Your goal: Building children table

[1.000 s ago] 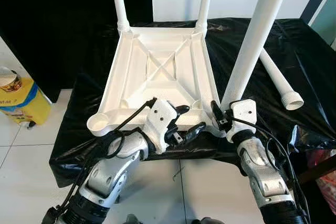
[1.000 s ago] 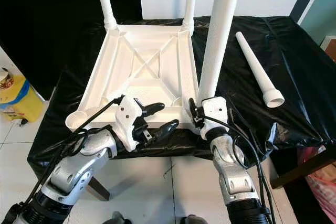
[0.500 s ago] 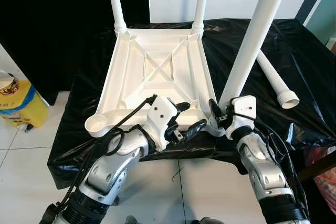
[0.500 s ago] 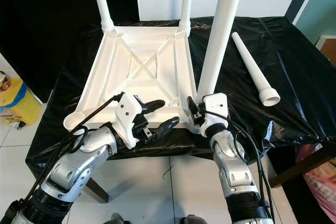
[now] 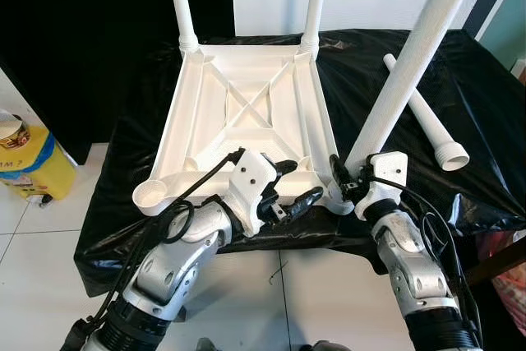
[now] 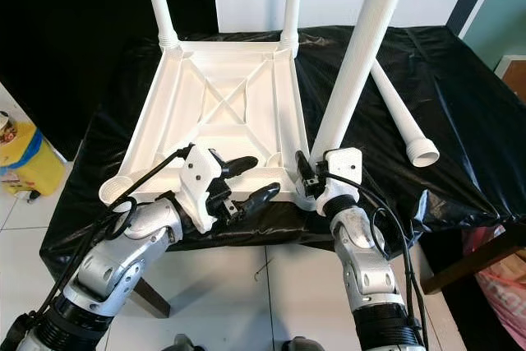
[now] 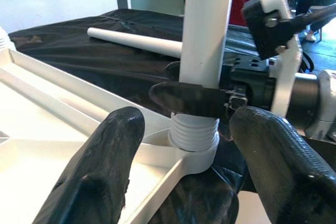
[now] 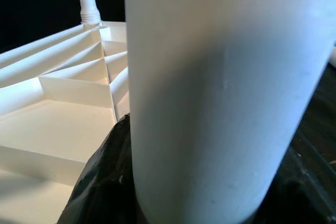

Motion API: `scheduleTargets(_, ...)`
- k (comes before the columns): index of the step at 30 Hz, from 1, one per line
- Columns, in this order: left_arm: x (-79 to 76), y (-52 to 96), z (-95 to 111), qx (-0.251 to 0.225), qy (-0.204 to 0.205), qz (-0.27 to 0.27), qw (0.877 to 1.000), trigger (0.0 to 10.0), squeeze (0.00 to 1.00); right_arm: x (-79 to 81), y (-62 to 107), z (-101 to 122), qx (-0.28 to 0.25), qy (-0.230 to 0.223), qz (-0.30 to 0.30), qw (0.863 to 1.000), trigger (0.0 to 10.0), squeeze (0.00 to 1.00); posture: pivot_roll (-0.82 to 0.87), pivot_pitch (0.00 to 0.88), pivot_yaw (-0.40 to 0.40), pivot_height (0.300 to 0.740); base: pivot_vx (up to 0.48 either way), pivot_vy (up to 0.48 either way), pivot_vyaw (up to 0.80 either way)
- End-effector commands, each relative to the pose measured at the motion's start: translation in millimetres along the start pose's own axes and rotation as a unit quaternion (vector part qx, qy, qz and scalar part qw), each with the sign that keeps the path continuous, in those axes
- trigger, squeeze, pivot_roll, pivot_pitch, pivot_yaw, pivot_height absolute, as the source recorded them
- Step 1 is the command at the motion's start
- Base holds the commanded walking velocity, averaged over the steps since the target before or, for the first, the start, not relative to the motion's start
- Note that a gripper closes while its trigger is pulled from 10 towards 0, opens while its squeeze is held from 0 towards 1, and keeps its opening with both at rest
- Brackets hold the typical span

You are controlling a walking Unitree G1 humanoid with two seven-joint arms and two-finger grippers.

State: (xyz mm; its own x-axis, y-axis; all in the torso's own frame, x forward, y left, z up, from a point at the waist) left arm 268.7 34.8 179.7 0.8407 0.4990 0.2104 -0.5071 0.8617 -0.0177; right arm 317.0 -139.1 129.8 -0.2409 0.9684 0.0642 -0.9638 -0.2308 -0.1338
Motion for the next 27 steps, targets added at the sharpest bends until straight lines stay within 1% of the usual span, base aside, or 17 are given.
scheduleTargets(1, -4.1, 0.6, 0.6, 0.001, 0.001, -0.031, 1.000, 10.0, 0.00, 3.3, 13.3, -30.7, 0.060, -0.013, 0.007, 0.998, 10.0, 0.00, -0.03, 0.086, -0.006, 0.740, 0.000, 0.000, 0.00)
scheduleTargets(6, -4.8, 1.4, 0.9, 0.000, 0.003, -0.032, 0.999, 10.0, 0.00, 3.4, 16.7, -33.5, 0.064, -0.005, 0.012, 0.998, 10.0, 0.00, -0.03, 0.090, -0.005, 0.740, 0.000, 0.000, 0.00)
scheduleTargets(14, -5.1, 2.0, 1.3, 0.000, 0.004, -0.033, 0.999, 10.0, 0.00, -0.2, 12.2, -32.2, 0.072, -0.011, -0.001, 0.997, 10.0, 0.00, -0.03, 0.092, -0.007, 0.740, 0.000, 0.000, 0.00)
scheduleTargets(19, -6.4, -0.7, 4.1, -0.005, 0.006, -0.033, 0.999, 10.0, 0.00, 6.1, 13.1, -32.0, 0.068, -0.009, -0.003, 0.998, 10.0, 0.00, -0.03, 0.093, -0.010, 0.740, 0.000, 0.000, 0.00)
scheduleTargets(27, -8.4, -1.3, 4.3, -0.007, 0.008, -0.038, 0.999, 10.0, 0.00, 7.0, 14.0, -30.0, 0.064, -0.012, -0.009, 0.998, 10.0, 0.00, -0.04, 0.096, -0.007, 0.740, 0.000, 0.000, 0.00)
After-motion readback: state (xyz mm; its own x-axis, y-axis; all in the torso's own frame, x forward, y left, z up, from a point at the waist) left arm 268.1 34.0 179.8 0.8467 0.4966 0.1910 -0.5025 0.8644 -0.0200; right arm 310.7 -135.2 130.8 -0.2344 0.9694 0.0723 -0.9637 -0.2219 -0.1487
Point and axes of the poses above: a point about 5 cm out from each wrist's last joint towards the gripper, its own y axis pointing back from the gripper into the wrist, its own z axis along the axis of the wrist's last joint, x = y × z, the point moved 3 cm from there along -y, pointing out of the wrist towards the gripper, and after that the axes turned 4 degrees about -y, right-handed, at the moved point
